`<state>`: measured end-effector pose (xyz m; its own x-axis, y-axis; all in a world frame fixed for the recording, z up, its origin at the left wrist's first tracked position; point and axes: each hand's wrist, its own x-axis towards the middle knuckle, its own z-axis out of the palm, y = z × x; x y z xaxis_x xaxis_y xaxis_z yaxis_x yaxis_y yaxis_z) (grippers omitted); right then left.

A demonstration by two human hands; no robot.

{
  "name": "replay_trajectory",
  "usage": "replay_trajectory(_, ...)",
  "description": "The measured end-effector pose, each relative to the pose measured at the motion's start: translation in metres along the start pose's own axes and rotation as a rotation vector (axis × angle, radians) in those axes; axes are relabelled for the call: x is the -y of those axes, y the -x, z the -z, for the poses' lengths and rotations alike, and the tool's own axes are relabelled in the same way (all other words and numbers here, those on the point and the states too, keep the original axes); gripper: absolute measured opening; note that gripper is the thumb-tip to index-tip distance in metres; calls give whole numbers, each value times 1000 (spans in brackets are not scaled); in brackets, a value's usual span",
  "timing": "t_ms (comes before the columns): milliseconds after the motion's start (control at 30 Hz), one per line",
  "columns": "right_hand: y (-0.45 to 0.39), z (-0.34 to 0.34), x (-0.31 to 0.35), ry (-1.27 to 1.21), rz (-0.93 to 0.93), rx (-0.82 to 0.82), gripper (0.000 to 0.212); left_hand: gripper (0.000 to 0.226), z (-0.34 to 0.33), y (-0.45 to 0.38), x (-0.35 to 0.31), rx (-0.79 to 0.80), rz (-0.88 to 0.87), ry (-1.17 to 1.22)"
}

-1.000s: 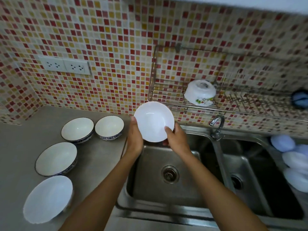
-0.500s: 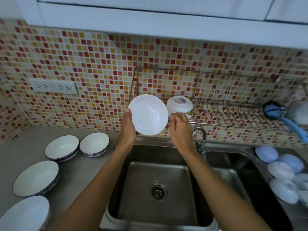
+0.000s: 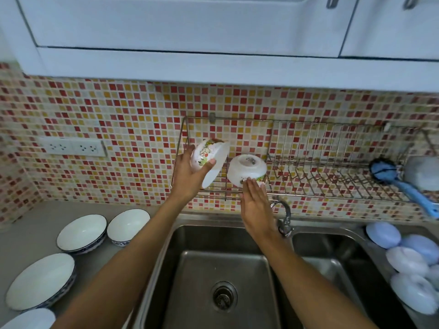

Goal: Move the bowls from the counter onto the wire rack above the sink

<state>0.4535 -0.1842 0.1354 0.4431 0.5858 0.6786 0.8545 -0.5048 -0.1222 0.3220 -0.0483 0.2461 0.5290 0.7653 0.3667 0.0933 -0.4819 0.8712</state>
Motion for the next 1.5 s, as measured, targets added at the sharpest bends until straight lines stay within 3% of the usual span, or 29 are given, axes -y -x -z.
replay_trajectory(167, -3, -4, 0, -23, -35, -32, 41, 84, -20, -6, 15, 58, -156, -287)
replay_trajectory(267, -5, -7, -1, -50, -27, -65, 32, 95, -29, -13, 32, 85, -158, -472)
replay_trajectory(400, -6, -8, -5, -76, 13, -135, 25, 90, -37, -17, 42, 95, -186, -621)
replay_trajectory(533, -7, -5, -8, -92, 49, -168, 17, 83, -39, -22, 48, 90, -182, -672)
replay_trajectory(667, -7, -4, -6, -101, 41, -156, 31, 80, -41, -27, 47, 109, -145, -715)
replay_trajectory(800, -5, -5, -5, -72, 40, -168, 17, 79, -43, -32, 42, 166, -133, -766)
replay_trajectory(1000, -6, -4, -2, 17, 22, -164, 27, 65, -43, -33, 45, 206, -73, -668)
replay_trajectory(1100, -6, -5, -2, 69, 22, -119, 30, 59, -39, -30, 49, 213, -143, -673)
replay_trajectory(1267, -4, -3, -1, 114, 20, -123, 32, 50, -27, -9, 68, 95, -388, -800)
replay_trajectory(1500, -3, -6, 0, 86, 11, -165, 36, 89, -18, -5, 83, 239, -361, -882)
